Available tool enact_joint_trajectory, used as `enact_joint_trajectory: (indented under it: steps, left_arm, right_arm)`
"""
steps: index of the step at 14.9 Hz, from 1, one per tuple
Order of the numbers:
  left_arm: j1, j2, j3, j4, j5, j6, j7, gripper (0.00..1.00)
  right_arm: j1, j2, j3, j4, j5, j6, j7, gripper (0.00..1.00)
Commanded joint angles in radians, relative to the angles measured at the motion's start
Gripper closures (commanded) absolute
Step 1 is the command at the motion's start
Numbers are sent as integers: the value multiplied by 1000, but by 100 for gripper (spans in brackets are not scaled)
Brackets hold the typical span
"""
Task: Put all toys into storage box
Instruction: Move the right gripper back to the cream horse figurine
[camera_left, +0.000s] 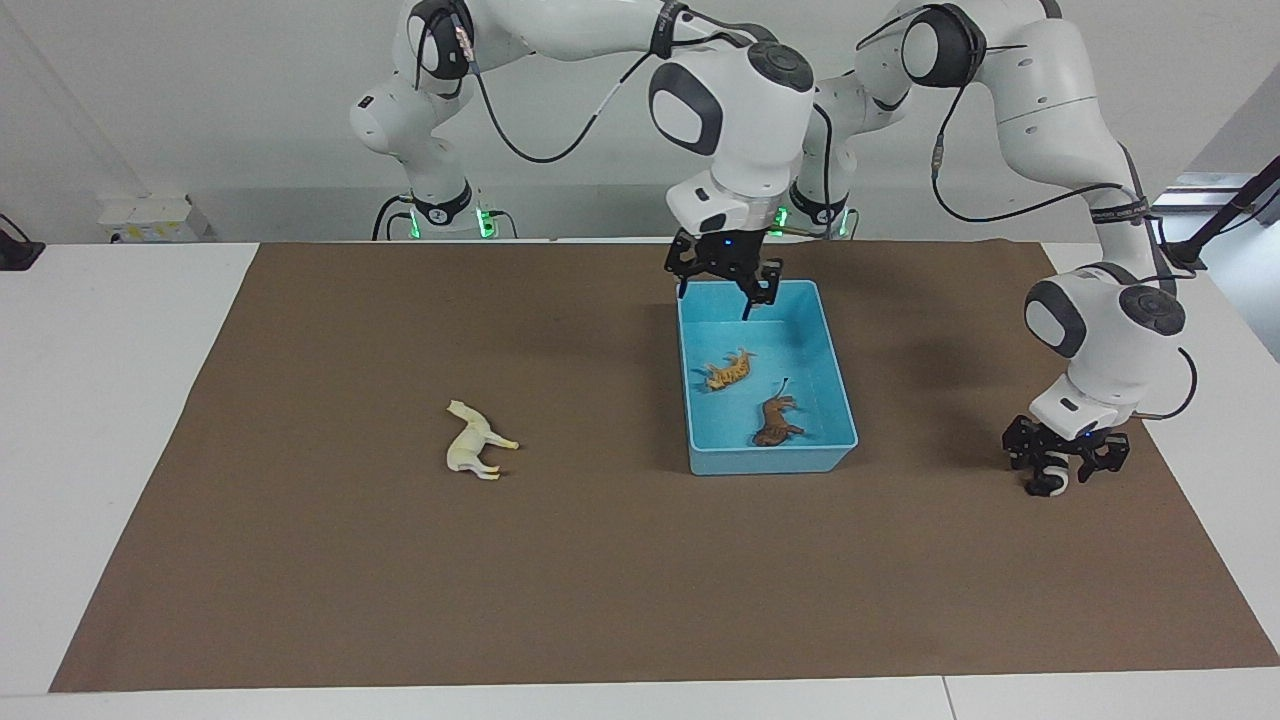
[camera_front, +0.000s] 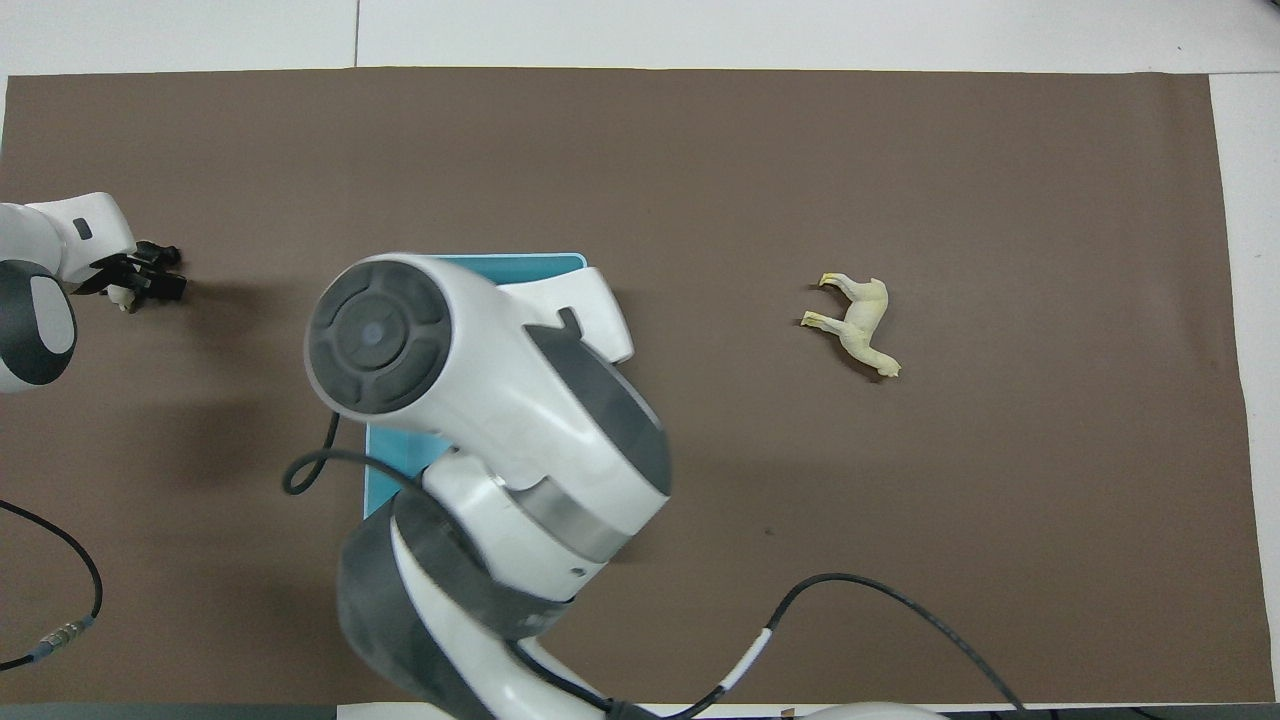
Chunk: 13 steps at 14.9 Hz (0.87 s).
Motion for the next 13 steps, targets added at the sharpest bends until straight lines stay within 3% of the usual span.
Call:
enact_joint_trajectory:
  steps: [1, 2, 3, 4, 6, 7, 9, 10, 13]
  left_arm:
    - [4, 14, 1, -3, 3, 38, 4, 0]
    - [3, 14, 1, -6, 3, 39, -2, 2]
    - [1, 14, 1, -9, 3, 39, -13, 14]
    - [-2, 14, 1, -10, 3, 39, -19, 35]
    - [-3, 14, 1, -10, 3, 38, -78, 87]
    - [-10, 13, 1, -10, 3, 30, -103, 98]
    - [-11, 13, 1, -6, 3, 22, -109, 100]
    - [-11, 13, 1, 2, 3, 4, -111, 100]
    - [-19, 11, 1, 116, 1, -172, -119, 100]
  right_arm:
    - [-133, -105, 9, -161, -2, -8, -89, 0]
    - [-182, -124, 7, -214, -3, 2, -139, 0]
    - [-232, -142, 7, -270, -17, 39, -200, 0]
    - [-278, -161, 7, -325, -23, 83, -266, 0]
    - [-367, -214, 7, -482, -23, 224, -409, 0]
    - [-398, -256, 7, -602, -23, 339, -477, 0]
    - [-431, -314, 7, -802, -22, 572, -564, 0]
    - [-438, -323, 7, -851, -22, 654, -587, 0]
    - [-440, -336, 7, -922, -22, 674, -693, 0]
